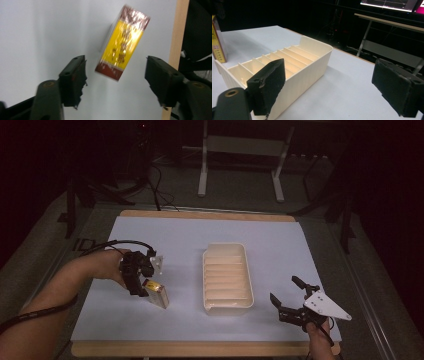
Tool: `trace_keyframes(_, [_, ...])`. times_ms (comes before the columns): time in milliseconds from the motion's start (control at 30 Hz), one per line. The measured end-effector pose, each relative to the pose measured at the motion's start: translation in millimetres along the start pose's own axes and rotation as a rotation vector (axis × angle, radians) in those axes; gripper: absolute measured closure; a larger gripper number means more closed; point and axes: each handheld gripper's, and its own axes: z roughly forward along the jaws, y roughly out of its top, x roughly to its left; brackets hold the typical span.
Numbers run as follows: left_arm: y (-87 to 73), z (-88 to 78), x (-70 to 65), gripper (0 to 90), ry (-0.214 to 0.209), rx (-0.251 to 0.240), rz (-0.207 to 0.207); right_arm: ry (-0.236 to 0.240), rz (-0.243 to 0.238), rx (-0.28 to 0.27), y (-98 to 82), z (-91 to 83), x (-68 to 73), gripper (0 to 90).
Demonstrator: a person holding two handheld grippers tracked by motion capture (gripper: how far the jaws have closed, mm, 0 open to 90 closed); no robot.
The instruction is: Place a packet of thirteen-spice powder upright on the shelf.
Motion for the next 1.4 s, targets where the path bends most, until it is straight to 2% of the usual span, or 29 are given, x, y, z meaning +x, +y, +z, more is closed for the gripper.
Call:
trace_keyframes(33, [0.0, 0.0, 0.0, 36.0, 0.000, 0.000, 0.000, 0.002, 0.001, 0.000, -0.2, 0.2, 0.1, 11.7])
trace_keyframes(133, [6.1, 1.3, -0.2, 37.2, 0.001, 0.001, 0.034, 0.006, 0.001, 0.004, -0.5, 0.2, 0.2, 11.7])
trace_keyframes(200, [10.3, 2.6, 0.2, 40.6, 0.002, 0.009, 0.060, 0.010, 0.001, 0.004, -0.7, 0.1, 0.3, 11.7])
trace_keyframes(233, [10.3, 2.6, 0.2, 42.8, 0.002, 0.009, 0.060, 0.010, 0.001, 0.004, -0.7, 0.1, 0.3, 11.7])
trace_keyframes(333, [14.4, 8.6, -1.6, 44.5, 0.007, 0.028, 0.093, 0.016, 0.002, 0.007, -1.2, 0.1, -0.2, 11.7])
trace_keyframes(500, [16.5, 15.2, -2.8, 51.0, 0.009, 0.030, 0.123, 0.021, -0.001, 0.009, -1.4, 0.7, -0.1, 11.7])
trace_keyframes(600, [18.3, 21.4, -5.5, 53.7, 0.020, 0.075, 0.132, 0.021, 0.000, 0.010, -1.6, 0.7, -0.2, 11.7])
trace_keyframes(700, [18.8, 24.4, -5.6, 58.6, 0.029, 0.088, 0.141, 0.022, 0.003, 0.012, -1.6, 1.0, -0.2, 11.7])
trace_keyframes(767, [17.5, 24.3, -3.8, 63.6, 0.024, 0.083, 0.136, 0.024, -0.004, 0.012, -1.6, 0.7, 0.0, 11.7])
trace_keyframes(933, [17.8, 23.3, -2.6, 67.2, 0.018, 0.093, 0.130, 0.024, 0.001, 0.015, -1.8, 0.7, -0.3, 11.7])
trace_keyframes(1033, [17.2, 22.0, -0.8, 67.5, 0.008, 0.090, 0.104, 0.026, -0.002, 0.013, -1.6, 0.7, -0.2, 11.7])
trace_keyframes(1167, [14.2, 13.4, 1.5, 67.8, -0.013, 0.031, 0.082, 0.026, -0.005, 0.011, -1.4, 0.3, -0.4, 11.7])
trace_keyframes(1200, [14.2, 13.4, 1.5, 67.8, -0.013, 0.031, 0.082, 0.026, -0.005, 0.011, -1.4, 0.3, -0.4, 11.7])
trace_keyframes(1333, [12.4, 10.2, 3.5, 67.9, -0.027, 0.035, 0.042, 0.028, -0.007, 0.011, -0.6, 0.2, 0.5, 11.7])
trace_keyframes(1400, [12.2, 9.7, 5.4, 67.9, -0.040, 0.051, 0.005, 0.027, -0.009, 0.011, -0.4, -0.1, 0.6, 11.7])
